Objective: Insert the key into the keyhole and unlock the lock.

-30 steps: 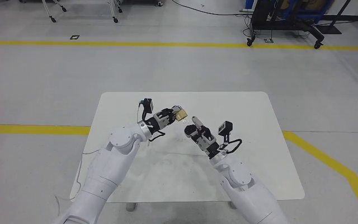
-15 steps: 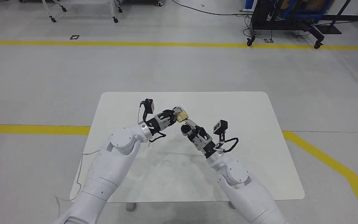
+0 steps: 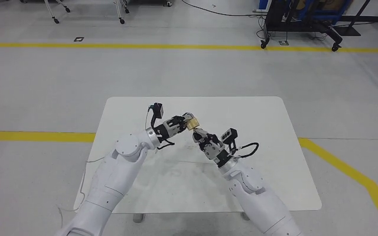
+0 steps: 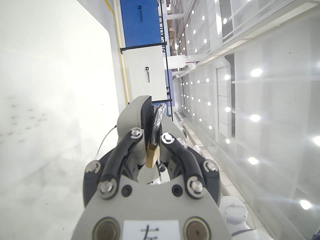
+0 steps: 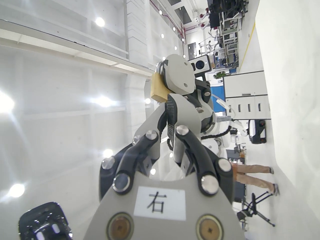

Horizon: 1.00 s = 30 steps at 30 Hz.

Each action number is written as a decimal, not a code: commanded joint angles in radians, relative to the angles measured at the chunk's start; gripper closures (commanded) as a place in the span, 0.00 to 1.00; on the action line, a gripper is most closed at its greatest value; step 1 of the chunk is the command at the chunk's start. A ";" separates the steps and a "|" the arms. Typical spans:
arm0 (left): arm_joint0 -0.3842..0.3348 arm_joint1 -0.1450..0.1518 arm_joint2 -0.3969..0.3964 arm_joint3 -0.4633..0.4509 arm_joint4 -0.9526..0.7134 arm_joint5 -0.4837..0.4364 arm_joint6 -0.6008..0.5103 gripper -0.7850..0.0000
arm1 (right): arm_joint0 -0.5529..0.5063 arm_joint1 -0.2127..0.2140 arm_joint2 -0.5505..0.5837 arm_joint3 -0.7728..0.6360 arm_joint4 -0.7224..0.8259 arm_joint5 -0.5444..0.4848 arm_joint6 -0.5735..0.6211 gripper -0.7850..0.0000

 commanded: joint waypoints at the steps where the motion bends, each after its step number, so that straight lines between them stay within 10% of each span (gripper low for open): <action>1: 0.001 0.001 0.002 -0.004 0.013 -0.022 -0.011 1.00 | 0.008 -0.002 0.007 0.021 0.086 0.027 0.067 1.00; 14: 0.016 0.004 -0.011 -0.020 0.034 -0.079 0.002 1.00 | 0.052 -0.015 0.030 0.127 0.282 0.098 0.276 1.00; 16: 0.017 0.005 -0.017 -0.021 0.034 -0.080 0.006 1.00 | 0.055 -0.015 0.028 0.121 0.250 0.079 0.280 0.74; 18: 0.018 0.007 -0.027 -0.020 0.034 -0.079 0.013 1.00 | 0.053 -0.014 0.031 0.109 0.198 0.048 0.262 0.14; 19: 0.018 0.008 -0.032 -0.019 0.033 -0.074 0.019 1.00 | 0.049 -0.013 0.034 0.098 0.166 0.030 0.246 0.00; 30: -0.054 0.015 0.007 0.057 0.183 0.289 -0.004 1.00 | -0.049 0.019 0.117 -0.119 -0.380 -0.049 -0.041 0.00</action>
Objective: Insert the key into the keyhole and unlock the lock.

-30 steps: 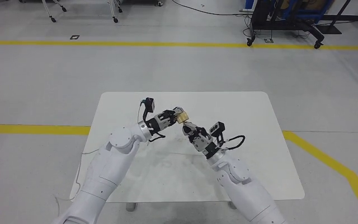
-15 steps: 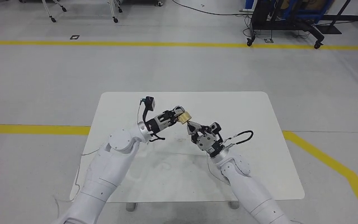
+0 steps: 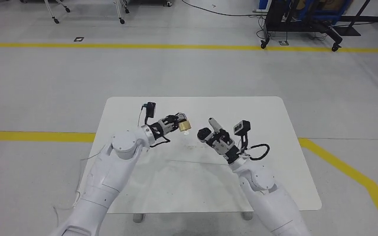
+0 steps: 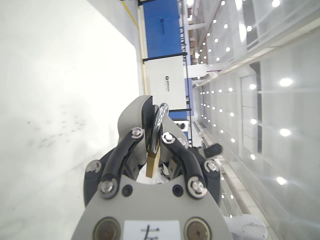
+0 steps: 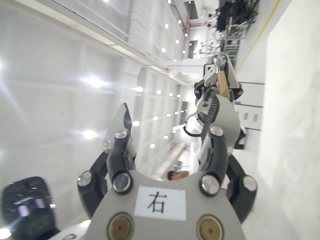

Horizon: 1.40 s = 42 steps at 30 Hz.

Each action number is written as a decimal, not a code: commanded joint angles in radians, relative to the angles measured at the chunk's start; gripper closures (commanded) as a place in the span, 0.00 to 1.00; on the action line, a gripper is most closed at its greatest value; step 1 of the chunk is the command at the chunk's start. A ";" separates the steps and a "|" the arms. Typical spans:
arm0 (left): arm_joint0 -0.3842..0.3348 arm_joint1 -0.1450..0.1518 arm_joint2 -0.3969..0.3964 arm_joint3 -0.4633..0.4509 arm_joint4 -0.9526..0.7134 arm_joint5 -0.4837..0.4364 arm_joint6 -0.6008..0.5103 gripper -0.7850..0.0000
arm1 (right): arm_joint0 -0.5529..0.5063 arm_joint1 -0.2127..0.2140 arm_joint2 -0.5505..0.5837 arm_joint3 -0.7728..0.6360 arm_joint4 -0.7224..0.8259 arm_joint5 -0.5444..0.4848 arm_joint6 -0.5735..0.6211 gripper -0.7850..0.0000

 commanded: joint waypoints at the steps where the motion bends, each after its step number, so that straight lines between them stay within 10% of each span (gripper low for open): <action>1: -0.036 -0.005 0.033 0.036 0.024 0.120 -0.026 1.00 | 0.001 0.000 -0.001 0.014 0.061 -0.006 0.024 0.00; 14: -0.191 -0.061 0.282 0.210 0.243 0.350 -0.087 0.97 | -0.013 0.003 0.037 0.007 -0.001 -0.041 -0.052 0.00; 16: -0.200 -0.066 0.288 0.226 0.237 0.337 -0.091 0.42 | -0.025 0.005 0.062 -0.002 -0.014 -0.055 -0.079 0.00; 19: -0.210 -0.071 0.291 0.241 0.232 0.321 -0.096 0.00 | -0.042 0.010 0.092 -0.019 -0.040 -0.063 -0.101 0.00; 31: -0.202 -0.030 0.165 0.212 0.192 0.209 -0.160 0.00 | -0.047 0.011 0.098 -0.025 -0.064 -0.059 -0.109 0.00; 38: -0.029 0.026 0.025 -0.082 0.407 -0.141 0.163 0.00 | -0.030 0.013 0.167 -0.015 -0.040 -0.191 -0.134 0.00; 42: 0.104 0.060 -0.047 -0.252 0.731 -0.176 0.417 0.00 | -0.051 0.021 0.256 -0.057 -0.015 -0.352 -0.124 0.00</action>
